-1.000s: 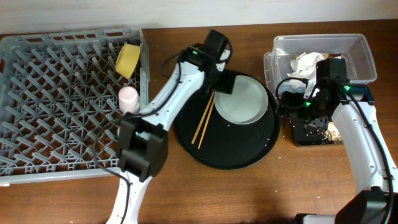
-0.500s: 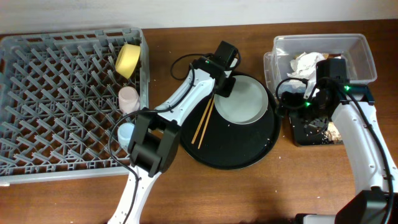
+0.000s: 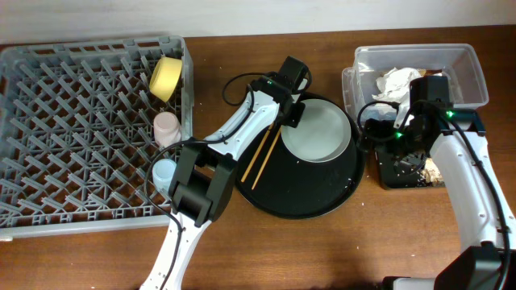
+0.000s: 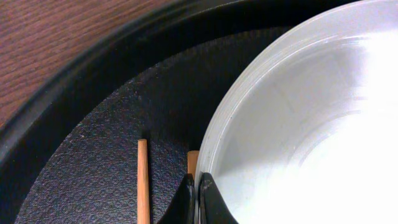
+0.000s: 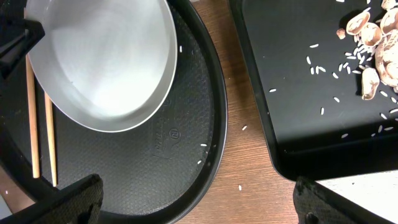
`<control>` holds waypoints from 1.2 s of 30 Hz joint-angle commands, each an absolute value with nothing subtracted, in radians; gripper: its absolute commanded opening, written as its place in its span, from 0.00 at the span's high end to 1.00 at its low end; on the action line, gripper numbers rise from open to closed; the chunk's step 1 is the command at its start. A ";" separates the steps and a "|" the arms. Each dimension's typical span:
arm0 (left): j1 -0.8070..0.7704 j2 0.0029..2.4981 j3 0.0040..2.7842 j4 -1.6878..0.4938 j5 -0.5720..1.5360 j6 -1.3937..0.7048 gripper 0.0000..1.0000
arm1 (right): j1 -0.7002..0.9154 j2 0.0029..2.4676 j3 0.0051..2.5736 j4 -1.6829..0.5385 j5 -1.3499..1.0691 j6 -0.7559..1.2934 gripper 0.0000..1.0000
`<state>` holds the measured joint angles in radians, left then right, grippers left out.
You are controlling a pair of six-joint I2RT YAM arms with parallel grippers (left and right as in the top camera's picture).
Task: Sort waste into correct bins and load items into the dishwasher rack
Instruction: 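Grasp the white plate edge with the left gripper and lift it, then stand the white plate upright in the rack with the left gripper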
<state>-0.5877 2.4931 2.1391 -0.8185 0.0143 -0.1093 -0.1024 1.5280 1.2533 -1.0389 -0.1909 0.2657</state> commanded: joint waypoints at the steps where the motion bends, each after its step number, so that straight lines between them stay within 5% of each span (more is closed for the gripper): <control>1: -0.587 2.502 2.158 -0.830 0.004 -0.112 0.99 | -0.105 1.534 1.247 -1.039 -0.179 0.266 0.02; 6: -0.584 2.482 2.415 -1.078 -0.044 -0.110 0.99 | -0.105 1.534 1.247 -1.039 -0.180 0.266 0.02; 13: -0.579 2.470 3.142 -1.655 -0.584 -0.111 0.99 | -0.105 1.534 1.247 -1.019 -0.202 0.266 0.01; 18: -0.579 2.434 3.135 -1.688 -0.990 -0.111 1.00 | -0.105 1.534 1.247 -1.009 -0.202 0.266 0.02; 27: -0.551 2.185 3.031 -1.688 -0.989 -0.094 1.00 | -0.105 1.534 1.247 -1.001 -0.205 0.266 0.01; 36: -0.179 1.918 2.457 -1.607 -0.985 -0.250 1.00 | -0.105 1.534 1.247 -0.994 -0.205 0.266 0.02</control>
